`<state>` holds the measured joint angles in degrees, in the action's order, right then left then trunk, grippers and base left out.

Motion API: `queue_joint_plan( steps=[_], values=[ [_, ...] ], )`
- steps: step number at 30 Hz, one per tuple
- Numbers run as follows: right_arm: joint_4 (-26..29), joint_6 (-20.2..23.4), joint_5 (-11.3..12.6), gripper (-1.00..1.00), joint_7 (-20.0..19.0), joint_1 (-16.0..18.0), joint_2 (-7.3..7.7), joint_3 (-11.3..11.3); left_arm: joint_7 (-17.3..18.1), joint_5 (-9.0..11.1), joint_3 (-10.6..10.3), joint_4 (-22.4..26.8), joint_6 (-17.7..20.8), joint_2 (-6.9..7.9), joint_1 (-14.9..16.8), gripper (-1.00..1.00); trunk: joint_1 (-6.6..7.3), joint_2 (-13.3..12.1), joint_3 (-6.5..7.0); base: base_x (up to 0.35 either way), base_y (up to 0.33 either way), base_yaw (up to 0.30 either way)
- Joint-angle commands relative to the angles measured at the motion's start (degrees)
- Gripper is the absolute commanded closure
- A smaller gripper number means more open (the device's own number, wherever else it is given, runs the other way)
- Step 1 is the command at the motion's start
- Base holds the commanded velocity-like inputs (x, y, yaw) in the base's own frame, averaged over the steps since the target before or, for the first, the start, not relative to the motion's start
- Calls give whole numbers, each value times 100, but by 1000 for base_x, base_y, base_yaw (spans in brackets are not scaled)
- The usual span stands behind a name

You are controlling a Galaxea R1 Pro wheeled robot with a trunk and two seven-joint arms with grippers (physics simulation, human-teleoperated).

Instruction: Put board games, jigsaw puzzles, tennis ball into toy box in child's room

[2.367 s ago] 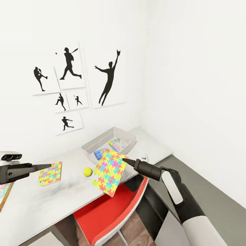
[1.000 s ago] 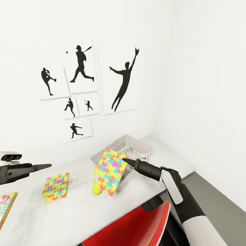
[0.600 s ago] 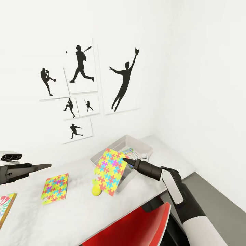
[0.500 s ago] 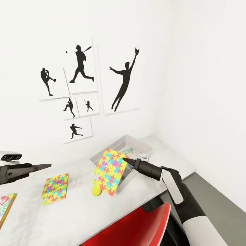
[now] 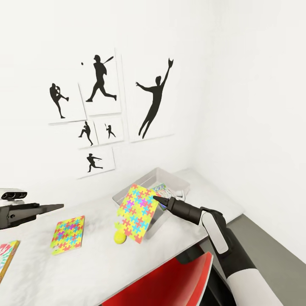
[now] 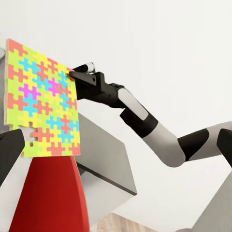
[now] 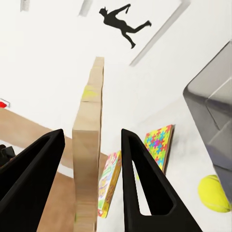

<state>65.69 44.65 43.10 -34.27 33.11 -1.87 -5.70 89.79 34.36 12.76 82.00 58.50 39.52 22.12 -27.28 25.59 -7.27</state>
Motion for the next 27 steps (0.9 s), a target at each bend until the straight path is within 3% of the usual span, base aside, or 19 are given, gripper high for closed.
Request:
queue_joint_plan(
  steps=[1, 6, 11, 16, 21, 27],
  values=[
    [-14, 54, 31, 100, 5, 6, -4, 15, 21, 0, -2, 0, 62, 3, 4, -100, -4, 14, -13, 0, 0, 0],
    [-28, 376, 41, 100, 37, 99, -4, 67, 21, 0, -2, 0, 64, 3, 6, -100, -48, 94, -49, 0, 0, 0],
    [-83, 931, 37, 100, 110, 675, -42, 437, 21, 0, -2, 0, 71, 3, 5, -100, -157, 294, -138, 0, 0, 0],
    [-279, 1073, 40, 100, 263, 1194, -50, 578, 21, 0, -2, 0, 73, 3, 6, -100, -179, 335, -156, 0, 0, 0],
    [-927, 1220, 41, 100, 553, 1794, -74, 615, 21, 0, -2, 0, 74, 2, 5, -100, -223, 415, -192, 0, 0, 0],
    [-2240, 1049, 37, 100, 897, 2534, -47, 622, 21, 0, -2, -2, 74, 2, 5, -100, -355, 655, -300, 0, 0, 0]
  ],
)
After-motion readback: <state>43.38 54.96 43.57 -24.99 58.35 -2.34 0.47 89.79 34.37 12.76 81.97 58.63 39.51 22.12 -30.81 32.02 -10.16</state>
